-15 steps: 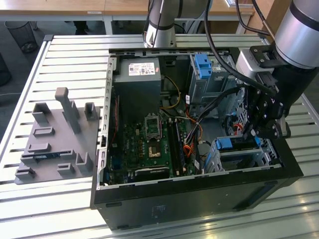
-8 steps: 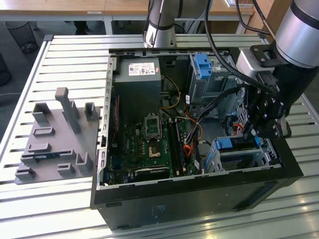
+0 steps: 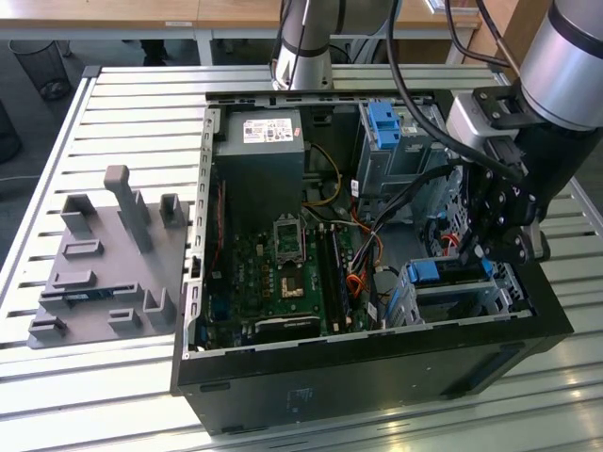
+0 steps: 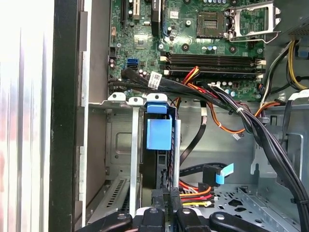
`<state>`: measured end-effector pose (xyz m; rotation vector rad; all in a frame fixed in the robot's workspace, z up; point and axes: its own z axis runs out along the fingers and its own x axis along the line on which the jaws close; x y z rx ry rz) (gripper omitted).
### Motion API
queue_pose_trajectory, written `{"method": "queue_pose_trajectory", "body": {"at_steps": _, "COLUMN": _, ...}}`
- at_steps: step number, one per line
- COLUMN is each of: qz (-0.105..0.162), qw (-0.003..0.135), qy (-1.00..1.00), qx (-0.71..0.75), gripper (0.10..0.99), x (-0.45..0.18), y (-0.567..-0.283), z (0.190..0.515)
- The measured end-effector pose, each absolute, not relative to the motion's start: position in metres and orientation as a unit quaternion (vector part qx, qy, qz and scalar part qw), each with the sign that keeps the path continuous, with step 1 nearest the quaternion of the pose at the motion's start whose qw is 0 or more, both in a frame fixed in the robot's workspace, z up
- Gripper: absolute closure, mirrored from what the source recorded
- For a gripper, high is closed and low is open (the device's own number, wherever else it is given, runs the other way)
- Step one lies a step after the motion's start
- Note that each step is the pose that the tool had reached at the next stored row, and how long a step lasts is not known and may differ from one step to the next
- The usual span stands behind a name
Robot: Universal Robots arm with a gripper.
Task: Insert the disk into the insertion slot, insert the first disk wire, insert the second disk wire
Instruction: 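Insert the first disk wire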
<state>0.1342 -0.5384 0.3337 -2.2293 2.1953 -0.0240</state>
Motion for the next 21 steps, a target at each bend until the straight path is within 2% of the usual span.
{"method": "queue_pose_trajectory", "body": {"at_steps": 14, "qz": -0.008, "qw": 0.006, "qy": 0.702, "qx": -0.713, "gripper": 0.922, "x": 0.1342, "y": -0.5385, "z": 0.3292}}
{"method": "queue_pose_trajectory", "body": {"at_steps": 15, "qz": -0.008, "qw": 0.006, "qy": 0.702, "qx": -0.713, "gripper": 0.851, "x": 0.1343, "y": -0.5385, "z": 0.3287}}
{"method": "queue_pose_trajectory", "body": {"at_steps": 21, "qz": -0.008, "qw": 0.006, "qy": 0.702, "qx": -0.713, "gripper": 0.851, "x": 0.1343, "y": -0.5384, "z": 0.3336}}
